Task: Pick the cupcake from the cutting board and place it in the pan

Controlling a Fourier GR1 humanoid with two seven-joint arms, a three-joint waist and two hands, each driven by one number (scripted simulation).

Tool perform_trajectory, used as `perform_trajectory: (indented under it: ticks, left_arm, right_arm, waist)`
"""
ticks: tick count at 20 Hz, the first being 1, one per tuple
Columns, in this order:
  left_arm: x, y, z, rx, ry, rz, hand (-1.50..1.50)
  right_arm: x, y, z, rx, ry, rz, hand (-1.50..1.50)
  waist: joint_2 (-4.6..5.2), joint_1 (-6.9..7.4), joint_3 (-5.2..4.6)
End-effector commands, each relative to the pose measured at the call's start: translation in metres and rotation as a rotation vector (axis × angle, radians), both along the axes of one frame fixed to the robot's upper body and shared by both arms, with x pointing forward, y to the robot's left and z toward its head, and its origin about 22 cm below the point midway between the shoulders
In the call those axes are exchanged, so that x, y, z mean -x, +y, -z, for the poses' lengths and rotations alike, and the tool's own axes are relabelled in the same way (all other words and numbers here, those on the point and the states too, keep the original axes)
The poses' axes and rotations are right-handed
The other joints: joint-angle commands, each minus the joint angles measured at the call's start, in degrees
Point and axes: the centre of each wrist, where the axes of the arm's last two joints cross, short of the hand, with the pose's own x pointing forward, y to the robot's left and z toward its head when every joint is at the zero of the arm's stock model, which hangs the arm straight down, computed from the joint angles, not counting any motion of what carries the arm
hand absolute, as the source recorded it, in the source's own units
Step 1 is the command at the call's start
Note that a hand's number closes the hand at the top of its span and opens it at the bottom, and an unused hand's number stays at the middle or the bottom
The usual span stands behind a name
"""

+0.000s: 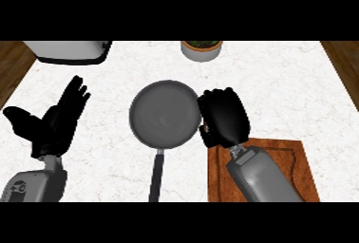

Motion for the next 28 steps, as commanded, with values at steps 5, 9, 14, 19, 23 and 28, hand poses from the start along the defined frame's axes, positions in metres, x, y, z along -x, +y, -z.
perform_trajectory:
  ticks: [5,9,14,19,23,28]
  left_arm:
    - [-0.01,-0.022,-0.008,-0.002,-0.024,0.084,0.0]
    - [-0.013,-0.024,-0.005,0.001,-0.024,0.087,0.0]
    - [-0.015,-0.028,-0.006,-0.004,-0.038,0.099,0.0]
    - [-0.013,-0.022,0.002,0.007,-0.045,0.062,0.0]
    - [-0.017,-0.018,0.0,0.006,-0.04,0.04,0.0]
    - [-0.005,-0.005,-0.009,-0.015,-0.047,0.02,0.0]
  right_arm:
    - [0.008,0.046,-0.048,-0.118,-0.153,0.318,1.5]
    - [0.009,0.068,-0.068,-0.188,-0.212,0.479,1.5]
    - [0.008,0.097,-0.081,-0.265,-0.216,0.57,1.5]
    - [-0.01,0.106,-0.071,-0.303,-0.221,0.602,1.5]
    - [-0.017,0.111,-0.064,-0.322,-0.198,0.597,1.5]
    - [-0.04,0.092,-0.016,-0.371,-0.145,0.54,1.5]
  waist:
    - [1.45,4.14,0.07]
    - [1.99,5.0,0.01]
    - [2.28,4.97,0.07]
    - [2.49,2.73,0.12]
    - [2.44,1.62,0.15]
    - [2.47,1.25,0.26]
